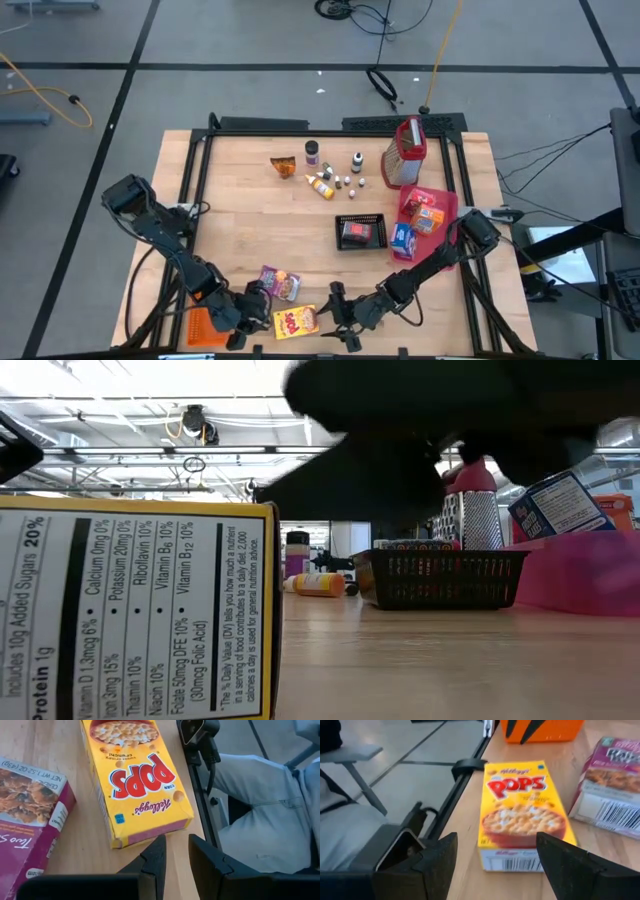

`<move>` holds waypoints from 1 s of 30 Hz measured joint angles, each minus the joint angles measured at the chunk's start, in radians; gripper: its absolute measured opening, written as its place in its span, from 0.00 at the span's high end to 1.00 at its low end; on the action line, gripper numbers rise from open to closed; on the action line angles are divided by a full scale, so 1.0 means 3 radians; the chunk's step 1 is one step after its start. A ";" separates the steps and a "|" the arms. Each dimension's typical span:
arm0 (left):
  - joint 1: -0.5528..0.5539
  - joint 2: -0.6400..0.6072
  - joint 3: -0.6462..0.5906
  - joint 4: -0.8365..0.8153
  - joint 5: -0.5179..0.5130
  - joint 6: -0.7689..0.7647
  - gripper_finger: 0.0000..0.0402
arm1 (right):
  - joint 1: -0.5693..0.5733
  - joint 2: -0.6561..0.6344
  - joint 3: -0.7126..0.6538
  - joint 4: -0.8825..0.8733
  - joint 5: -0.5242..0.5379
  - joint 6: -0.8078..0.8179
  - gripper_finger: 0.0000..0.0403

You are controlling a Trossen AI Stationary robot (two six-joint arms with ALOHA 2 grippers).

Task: Pick & Place Kitchen Items
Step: Put the yellow cereal box into the red bin

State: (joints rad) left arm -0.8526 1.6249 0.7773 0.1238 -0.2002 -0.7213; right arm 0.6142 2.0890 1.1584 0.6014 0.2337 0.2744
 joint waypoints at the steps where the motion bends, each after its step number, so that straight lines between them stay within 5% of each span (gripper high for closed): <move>1: -0.0011 0.0000 0.0000 0.0000 -0.0022 -0.0015 0.80 | -0.0009 -0.0005 0.0000 0.0000 0.0002 -0.0008 0.35; 15: 0.0005 0.0283 0.0000 0.0145 0.0056 -0.0093 0.80 | -0.0124 -0.0005 0.0000 -0.0115 -0.0006 -0.0063 0.35; 30: 0.0058 0.0303 0.0000 0.0205 0.0078 -0.0058 0.80 | -0.0127 -0.0005 0.0000 0.0394 -0.0004 0.0017 0.35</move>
State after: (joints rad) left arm -0.8352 1.7157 0.7773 0.1852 -0.1768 -0.7386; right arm 0.5762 2.0876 1.1584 0.7198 0.2325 0.2797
